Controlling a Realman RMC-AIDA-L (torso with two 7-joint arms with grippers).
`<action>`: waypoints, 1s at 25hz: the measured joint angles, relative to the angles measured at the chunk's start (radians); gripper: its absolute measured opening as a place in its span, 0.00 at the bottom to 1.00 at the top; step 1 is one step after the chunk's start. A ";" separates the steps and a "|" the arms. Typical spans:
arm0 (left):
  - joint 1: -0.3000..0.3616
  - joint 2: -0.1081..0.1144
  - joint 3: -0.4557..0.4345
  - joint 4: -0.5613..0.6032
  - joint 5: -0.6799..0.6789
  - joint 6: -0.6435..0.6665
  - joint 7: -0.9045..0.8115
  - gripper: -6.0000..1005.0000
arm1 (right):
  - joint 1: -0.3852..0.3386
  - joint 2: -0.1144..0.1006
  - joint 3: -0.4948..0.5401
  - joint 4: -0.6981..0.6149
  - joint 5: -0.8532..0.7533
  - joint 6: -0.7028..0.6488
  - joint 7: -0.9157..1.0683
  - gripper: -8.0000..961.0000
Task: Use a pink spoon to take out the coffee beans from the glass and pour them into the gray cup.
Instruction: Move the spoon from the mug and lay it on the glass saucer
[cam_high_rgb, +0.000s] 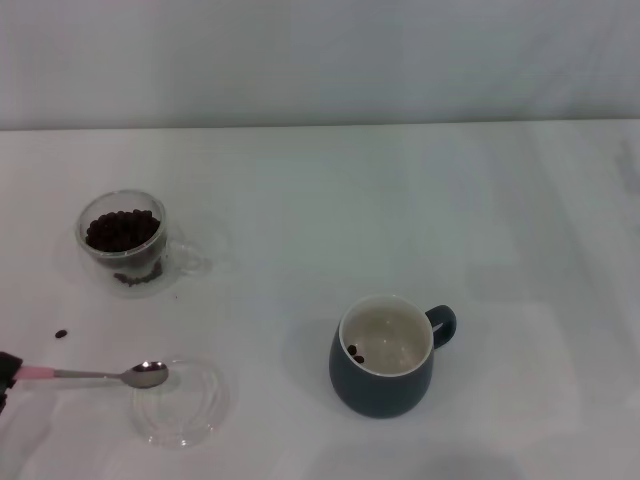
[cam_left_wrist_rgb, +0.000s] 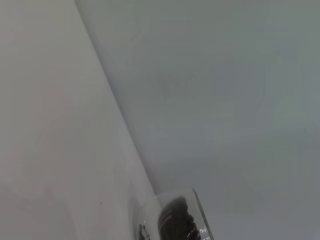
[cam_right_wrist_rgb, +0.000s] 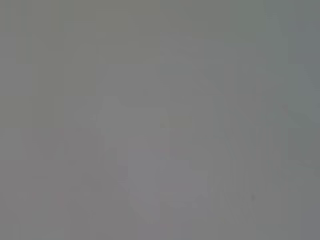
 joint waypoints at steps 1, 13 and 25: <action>-0.004 0.000 0.002 0.000 0.001 -0.002 0.007 0.14 | 0.002 0.000 0.000 0.000 0.000 0.000 0.000 0.76; -0.047 0.005 0.049 0.003 0.024 -0.080 0.021 0.14 | 0.003 0.002 0.000 0.000 0.001 0.001 0.000 0.76; -0.061 0.008 0.049 0.004 0.039 -0.095 0.016 0.16 | -0.005 0.004 0.000 0.000 0.017 0.001 0.000 0.76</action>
